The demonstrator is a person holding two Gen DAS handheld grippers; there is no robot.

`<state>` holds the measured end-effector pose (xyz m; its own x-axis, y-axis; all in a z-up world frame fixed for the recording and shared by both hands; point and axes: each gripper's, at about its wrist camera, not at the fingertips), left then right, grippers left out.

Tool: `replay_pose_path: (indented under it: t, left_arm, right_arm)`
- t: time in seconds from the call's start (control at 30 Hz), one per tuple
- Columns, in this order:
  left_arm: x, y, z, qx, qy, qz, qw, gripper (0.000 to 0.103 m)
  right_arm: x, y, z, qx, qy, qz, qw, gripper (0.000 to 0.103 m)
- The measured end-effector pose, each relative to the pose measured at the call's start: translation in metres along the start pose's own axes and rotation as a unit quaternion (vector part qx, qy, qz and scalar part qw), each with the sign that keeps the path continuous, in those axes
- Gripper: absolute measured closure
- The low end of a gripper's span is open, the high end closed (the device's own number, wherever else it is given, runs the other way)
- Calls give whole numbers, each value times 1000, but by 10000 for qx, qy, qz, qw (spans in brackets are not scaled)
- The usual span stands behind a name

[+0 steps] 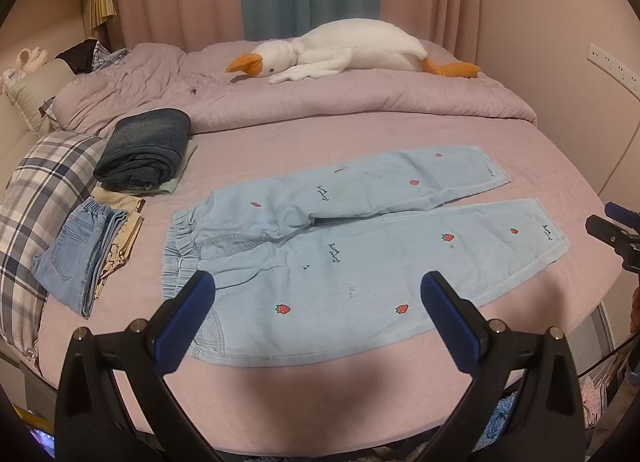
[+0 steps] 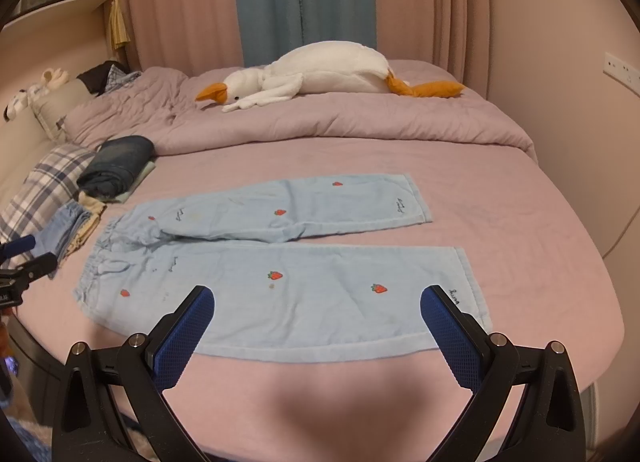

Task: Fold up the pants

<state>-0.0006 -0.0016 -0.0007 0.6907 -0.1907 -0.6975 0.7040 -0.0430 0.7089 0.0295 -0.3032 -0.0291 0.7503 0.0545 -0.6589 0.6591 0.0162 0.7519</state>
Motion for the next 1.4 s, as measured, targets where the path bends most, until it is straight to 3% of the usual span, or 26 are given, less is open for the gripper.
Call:
replay_pose_path:
  t: [1.07, 1.2, 1.3, 1.37, 1.4]
  left_arm:
    - [8, -6, -10, -149, -22, -44, 9999, 0]
    - [22, -12, -30, -585, -111, -147, 9981, 0]
    - [41, -31, -65, -1249, 120, -442, 9911, 1]
    - [52, -50, -94, -1884, 236, -676, 9795, 1]
    - [56, -62, -110, -2296, 251, -806, 9696, 1]
  right_arm:
    - [6, -5, -10, -93, 21, -84, 9999, 1]
    - [17, -11, -26, -320, 150, -126, 9993, 1]
    - [33, -23, -58, -853, 388, -184, 9954, 1]
    - [44, -36, -88, -1314, 601, -206, 9893, 1]
    - [50, -42, -103, -1537, 704, -205, 9854, 1]
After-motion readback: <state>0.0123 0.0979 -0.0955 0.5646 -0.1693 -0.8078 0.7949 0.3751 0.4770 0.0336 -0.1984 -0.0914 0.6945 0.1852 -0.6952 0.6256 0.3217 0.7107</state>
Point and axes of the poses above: each gripper's, at about its wrist camera, not at the fingertips, and x roughly the way its jaws point, z to its right, y to its top, and after that the axes turned 11 degrees about -y, right-handed
